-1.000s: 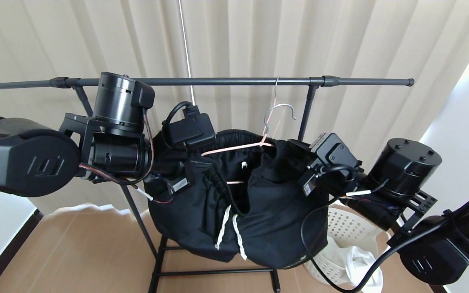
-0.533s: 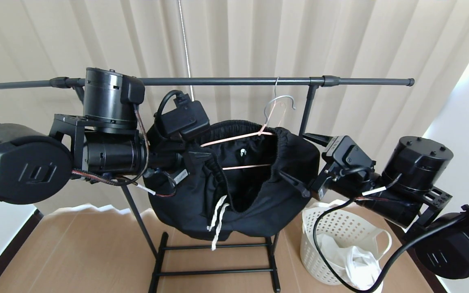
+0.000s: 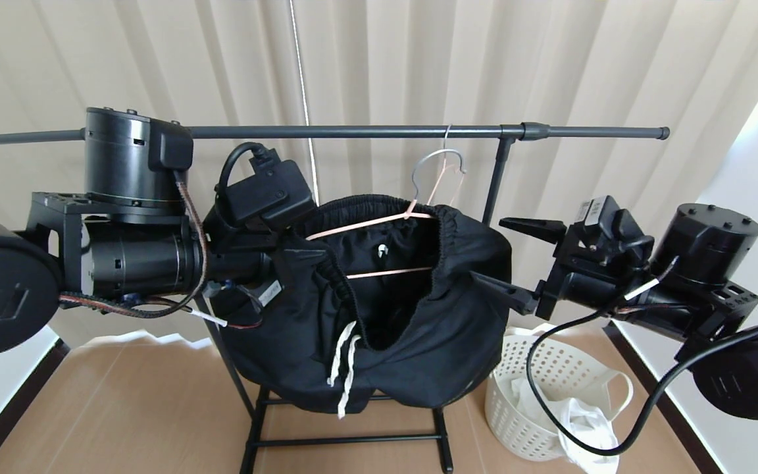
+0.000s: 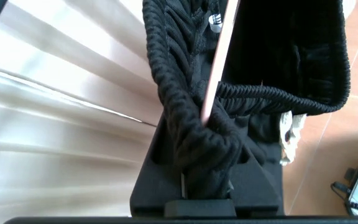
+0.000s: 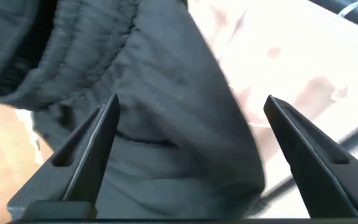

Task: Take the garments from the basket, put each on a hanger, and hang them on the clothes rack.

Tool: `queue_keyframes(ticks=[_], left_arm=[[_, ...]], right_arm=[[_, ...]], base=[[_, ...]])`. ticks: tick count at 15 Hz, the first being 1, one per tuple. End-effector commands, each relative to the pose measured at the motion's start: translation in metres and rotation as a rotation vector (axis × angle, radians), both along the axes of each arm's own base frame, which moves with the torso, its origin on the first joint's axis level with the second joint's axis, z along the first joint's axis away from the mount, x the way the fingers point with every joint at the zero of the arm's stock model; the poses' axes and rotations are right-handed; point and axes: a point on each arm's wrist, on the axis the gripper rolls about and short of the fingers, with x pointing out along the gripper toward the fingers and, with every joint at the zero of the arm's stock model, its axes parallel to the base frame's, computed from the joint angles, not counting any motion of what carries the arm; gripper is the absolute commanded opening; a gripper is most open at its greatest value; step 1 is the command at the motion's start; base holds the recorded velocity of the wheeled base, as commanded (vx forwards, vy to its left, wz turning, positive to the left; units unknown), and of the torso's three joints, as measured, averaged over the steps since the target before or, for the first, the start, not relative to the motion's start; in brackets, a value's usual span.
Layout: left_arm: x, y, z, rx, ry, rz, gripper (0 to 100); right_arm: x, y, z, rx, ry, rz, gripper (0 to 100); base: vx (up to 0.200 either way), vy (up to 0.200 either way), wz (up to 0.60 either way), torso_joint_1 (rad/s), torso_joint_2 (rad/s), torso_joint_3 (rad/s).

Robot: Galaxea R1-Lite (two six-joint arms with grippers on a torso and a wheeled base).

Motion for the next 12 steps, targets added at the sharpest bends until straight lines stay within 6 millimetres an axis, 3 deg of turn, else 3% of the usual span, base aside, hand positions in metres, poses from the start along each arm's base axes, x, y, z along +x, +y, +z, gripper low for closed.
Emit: queue_keyframes(ticks=[1,4,12], left_arm=[[-0.008,0.009,0.005,-0.019,-0.018,0.017,0],[-0.019,0.015,0.007,-0.043,-0.031,0.026,0],[-0.039,0.024,0.017,-0.084,-0.052,0.032,0]], right_arm=[[0.005,-0.018,0.001,0.026,0.035,0.023,100],[0.013,-0.031,-0.009,0.027,0.074,0.078,100],[0.047,-0.025,-0.050,0.015,0.166,0.058,100]], base=[[0.000,0.000,0.00,0.000,0.00,0.000],[0.000,0.000,0.00,0.000,0.00,0.000],[0.000,0.000,0.00,0.000,0.00,0.000]])
